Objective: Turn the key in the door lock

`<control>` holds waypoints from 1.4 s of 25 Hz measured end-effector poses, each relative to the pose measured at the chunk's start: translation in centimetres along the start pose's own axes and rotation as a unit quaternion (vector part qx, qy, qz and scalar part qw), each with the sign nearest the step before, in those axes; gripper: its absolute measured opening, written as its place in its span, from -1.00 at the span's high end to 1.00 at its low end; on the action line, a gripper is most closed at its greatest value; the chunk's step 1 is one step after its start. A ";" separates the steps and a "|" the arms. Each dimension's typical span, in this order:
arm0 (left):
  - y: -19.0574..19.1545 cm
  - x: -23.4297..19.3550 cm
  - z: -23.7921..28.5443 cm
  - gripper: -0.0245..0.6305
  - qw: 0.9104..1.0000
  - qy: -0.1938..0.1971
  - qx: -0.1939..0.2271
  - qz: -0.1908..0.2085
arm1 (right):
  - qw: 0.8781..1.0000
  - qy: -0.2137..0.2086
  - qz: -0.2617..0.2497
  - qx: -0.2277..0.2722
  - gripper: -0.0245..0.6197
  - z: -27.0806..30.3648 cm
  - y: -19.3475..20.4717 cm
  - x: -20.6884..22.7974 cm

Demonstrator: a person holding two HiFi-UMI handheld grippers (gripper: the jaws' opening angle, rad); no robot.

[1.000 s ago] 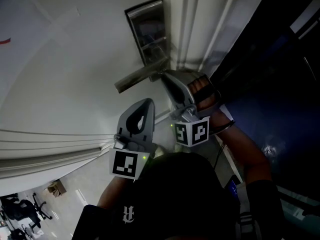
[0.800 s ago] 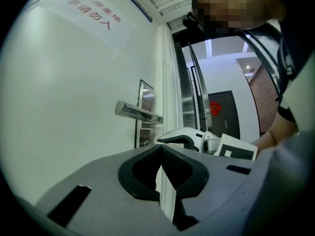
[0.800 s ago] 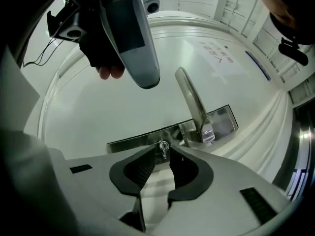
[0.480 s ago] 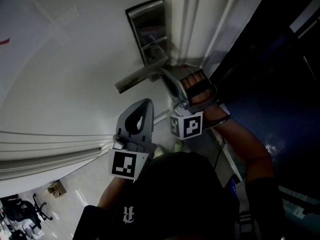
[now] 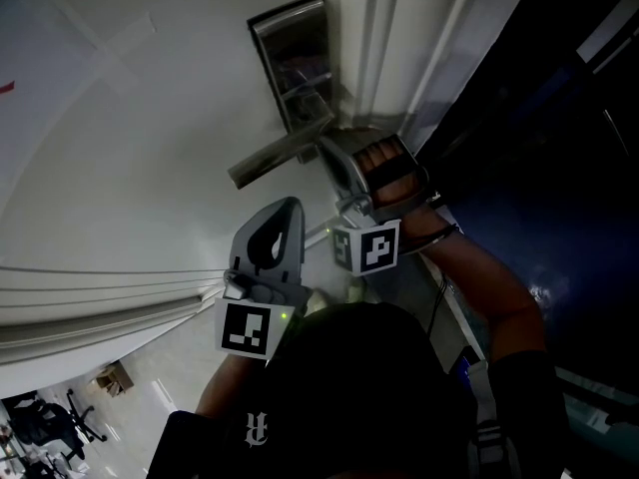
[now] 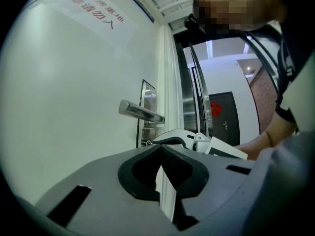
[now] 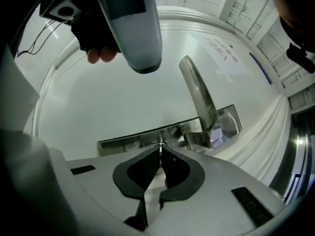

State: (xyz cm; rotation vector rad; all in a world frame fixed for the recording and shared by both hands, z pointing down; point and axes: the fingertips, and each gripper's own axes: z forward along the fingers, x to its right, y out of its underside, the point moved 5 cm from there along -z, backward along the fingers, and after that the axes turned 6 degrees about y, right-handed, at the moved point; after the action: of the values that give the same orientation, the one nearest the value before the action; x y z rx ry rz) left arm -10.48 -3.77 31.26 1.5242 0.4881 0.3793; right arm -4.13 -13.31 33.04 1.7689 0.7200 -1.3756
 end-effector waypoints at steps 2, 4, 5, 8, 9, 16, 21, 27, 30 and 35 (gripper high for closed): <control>0.0 0.0 0.0 0.91 1.000 0.001 0.000 -0.001 | 0.999 -0.006 0.034 -0.004 0.86 0.0 0.0 0.2; 0.0 -0.1 0.0 0.91 1.000 0.001 0.000 -0.001 | 0.995 -0.012 0.094 -0.010 0.86 0.1 0.0 0.5; 0.0 -0.1 0.1 0.91 1.000 0.001 0.000 -0.001 | 0.991 -0.015 0.128 -0.014 0.86 0.1 0.0 0.7; 0.0 -0.1 0.1 0.91 1.000 0.003 0.000 -0.001 | 0.972 -0.020 0.232 -0.027 0.86 0.1 0.3 0.8; 0.0 -0.1 0.1 0.91 1.000 0.003 0.000 -0.001 | 0.963 -0.021 0.268 -0.031 0.86 0.1 0.4 0.9; -0.1 -0.2 0.0 0.91 1.000 0.001 0.000 0.001 | 0.884 -0.032 0.464 -0.047 0.86 0.2 0.9 1.4; -0.1 -0.2 0.0 0.91 1.000 0.000 0.001 0.001 | 0.804 -0.051 0.591 -0.052 0.86 0.3 1.5 1.5; -0.1 -0.3 -0.1 0.91 1.000 0.000 0.002 0.001 | 0.708 -0.061 0.701 -0.061 0.86 0.3 2.3 1.3; -0.1 -0.4 -0.2 0.91 1.000 0.000 0.003 0.001 | 0.641 -0.071 0.762 -0.065 0.86 0.3 2.6 1.2; -0.2 -0.4 -0.3 0.91 1.000 0.000 0.003 0.002 | 0.504 -0.083 0.857 -0.068 0.85 0.2 3.2 0.8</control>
State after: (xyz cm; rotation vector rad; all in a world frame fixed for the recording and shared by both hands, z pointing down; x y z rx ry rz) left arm -10.99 -3.70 31.14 1.5305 0.4862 0.3810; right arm -1.50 -15.26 32.94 1.1486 -0.9876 0.0420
